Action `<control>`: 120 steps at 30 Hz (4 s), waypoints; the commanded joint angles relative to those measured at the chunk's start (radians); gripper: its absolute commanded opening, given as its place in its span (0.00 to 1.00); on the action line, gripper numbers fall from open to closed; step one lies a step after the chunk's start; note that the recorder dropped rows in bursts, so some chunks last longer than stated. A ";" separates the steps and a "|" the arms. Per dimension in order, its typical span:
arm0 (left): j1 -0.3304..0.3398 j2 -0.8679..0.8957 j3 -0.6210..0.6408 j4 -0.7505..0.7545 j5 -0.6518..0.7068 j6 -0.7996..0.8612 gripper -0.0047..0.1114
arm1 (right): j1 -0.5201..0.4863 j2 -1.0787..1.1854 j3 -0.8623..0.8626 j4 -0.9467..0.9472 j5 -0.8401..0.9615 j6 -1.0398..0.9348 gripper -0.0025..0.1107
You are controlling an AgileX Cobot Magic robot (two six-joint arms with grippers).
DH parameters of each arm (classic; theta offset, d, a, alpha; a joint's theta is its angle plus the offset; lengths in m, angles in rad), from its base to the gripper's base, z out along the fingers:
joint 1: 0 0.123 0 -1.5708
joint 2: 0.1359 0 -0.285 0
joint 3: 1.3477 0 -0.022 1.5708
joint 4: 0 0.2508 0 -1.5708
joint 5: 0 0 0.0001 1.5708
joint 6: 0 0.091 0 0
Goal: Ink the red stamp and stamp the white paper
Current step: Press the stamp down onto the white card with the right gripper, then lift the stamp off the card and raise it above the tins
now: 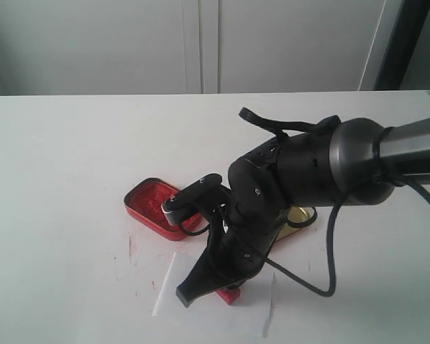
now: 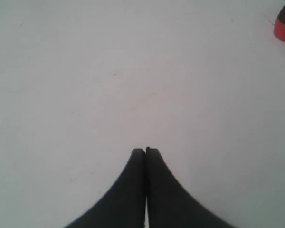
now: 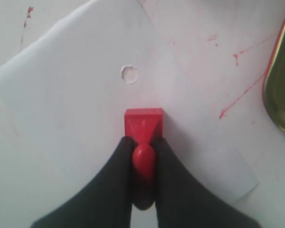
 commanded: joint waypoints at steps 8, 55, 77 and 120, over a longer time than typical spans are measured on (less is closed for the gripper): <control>-0.010 -0.004 0.007 -0.003 0.000 -0.003 0.04 | 0.003 0.115 0.055 0.000 0.002 0.005 0.02; -0.010 -0.004 0.007 -0.003 0.000 -0.003 0.04 | 0.004 0.034 0.055 -0.119 -0.065 0.158 0.02; -0.010 -0.004 0.007 -0.003 0.000 -0.003 0.04 | 0.004 -0.101 0.055 -0.119 -0.221 0.240 0.02; -0.010 -0.004 0.007 -0.003 0.000 -0.003 0.04 | -0.407 -0.092 -0.060 0.831 -0.075 -0.551 0.02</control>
